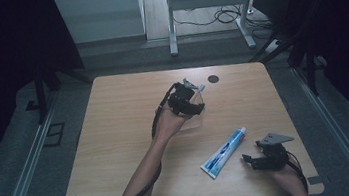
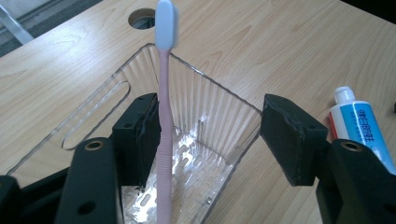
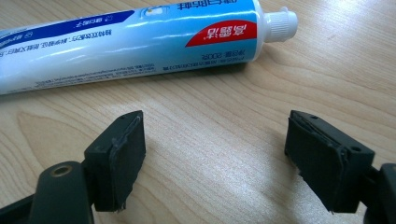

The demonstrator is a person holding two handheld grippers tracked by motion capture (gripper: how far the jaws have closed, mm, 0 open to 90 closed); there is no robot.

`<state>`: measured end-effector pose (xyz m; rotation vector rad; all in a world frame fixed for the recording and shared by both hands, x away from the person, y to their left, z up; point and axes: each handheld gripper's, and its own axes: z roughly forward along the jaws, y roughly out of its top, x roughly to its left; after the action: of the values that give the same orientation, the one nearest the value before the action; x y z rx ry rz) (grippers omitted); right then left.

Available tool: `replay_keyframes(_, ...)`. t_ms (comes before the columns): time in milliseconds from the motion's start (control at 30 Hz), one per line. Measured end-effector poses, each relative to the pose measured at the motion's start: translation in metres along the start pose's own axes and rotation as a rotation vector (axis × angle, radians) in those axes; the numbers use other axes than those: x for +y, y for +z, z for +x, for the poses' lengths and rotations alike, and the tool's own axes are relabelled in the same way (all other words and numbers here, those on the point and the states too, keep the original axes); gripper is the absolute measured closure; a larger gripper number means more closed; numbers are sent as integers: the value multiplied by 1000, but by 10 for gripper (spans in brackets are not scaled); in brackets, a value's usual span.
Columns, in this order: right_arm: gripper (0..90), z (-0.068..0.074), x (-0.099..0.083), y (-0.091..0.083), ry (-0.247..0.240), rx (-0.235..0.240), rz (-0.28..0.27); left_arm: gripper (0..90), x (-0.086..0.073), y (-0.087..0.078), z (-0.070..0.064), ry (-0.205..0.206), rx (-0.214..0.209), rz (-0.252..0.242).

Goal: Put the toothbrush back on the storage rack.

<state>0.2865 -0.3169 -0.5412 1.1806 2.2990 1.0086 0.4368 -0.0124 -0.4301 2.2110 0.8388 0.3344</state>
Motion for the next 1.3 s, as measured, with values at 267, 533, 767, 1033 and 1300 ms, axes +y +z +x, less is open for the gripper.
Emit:
replay_keyframes(267,206,0,0,0,0,0,0,343,-6,-7,2,-20,-13,-8)
replay_keyframes(533,205,0,0,0,0,0,0,307,-11,-14,3,-40,-22,-11)
replay_keyframes(767,206,0,0,0,0,0,0,281,-17,-19,3,-38,-22,-10)
replay_keyframes(1033,205,0,0,0,1,0,0,227,-27,-22,8,-77,-18,-19)
replay_keyframes(1300,205,0,0,0,1,0,1,197,-34,-29,8,-81,-18,-20)
